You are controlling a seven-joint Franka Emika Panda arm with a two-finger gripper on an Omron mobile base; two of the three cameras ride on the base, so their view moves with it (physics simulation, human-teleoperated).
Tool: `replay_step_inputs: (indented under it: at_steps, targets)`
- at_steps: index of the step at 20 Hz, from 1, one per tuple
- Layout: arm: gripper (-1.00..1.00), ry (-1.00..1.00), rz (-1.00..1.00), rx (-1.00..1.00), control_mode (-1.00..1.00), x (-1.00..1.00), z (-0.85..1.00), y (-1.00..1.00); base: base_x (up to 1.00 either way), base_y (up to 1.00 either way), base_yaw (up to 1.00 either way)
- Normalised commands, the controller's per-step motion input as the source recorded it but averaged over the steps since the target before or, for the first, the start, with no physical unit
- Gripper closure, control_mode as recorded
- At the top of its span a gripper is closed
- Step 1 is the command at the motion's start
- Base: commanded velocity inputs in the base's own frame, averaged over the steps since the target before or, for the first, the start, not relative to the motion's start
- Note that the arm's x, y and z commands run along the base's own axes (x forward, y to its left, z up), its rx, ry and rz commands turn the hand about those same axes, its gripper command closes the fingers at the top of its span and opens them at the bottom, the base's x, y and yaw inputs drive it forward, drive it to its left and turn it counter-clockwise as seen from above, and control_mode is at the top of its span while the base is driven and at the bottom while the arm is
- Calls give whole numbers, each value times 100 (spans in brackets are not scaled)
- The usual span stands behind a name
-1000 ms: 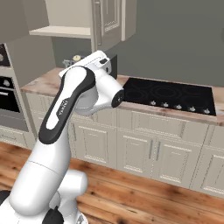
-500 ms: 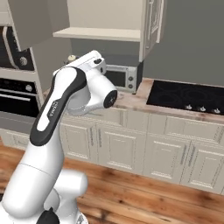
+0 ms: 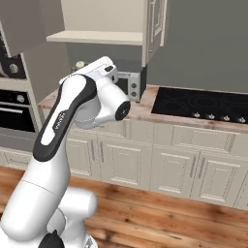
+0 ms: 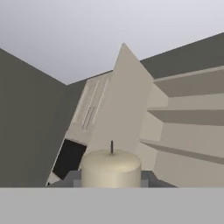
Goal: Pick the candle and candle from the dining table and place them in the open cabinet. Close the cabinet after placing the objects.
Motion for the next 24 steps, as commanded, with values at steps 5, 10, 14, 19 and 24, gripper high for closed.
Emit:
replay_step_inputs:
  at_steps: [5,10,14,19,24]
  targets:
    - [100,0,0,0,100,0,0,0,-36,42,-4]
    - [100,0,0,0,100,0,0,0,100,71,-1]
    - [100,0,0,0,100,0,0,0,100,40,0]
    - [100,0,0,0,100,0,0,0,100,15,1]
    - [100,0,0,0,100,0,0,0,100,17,-1]
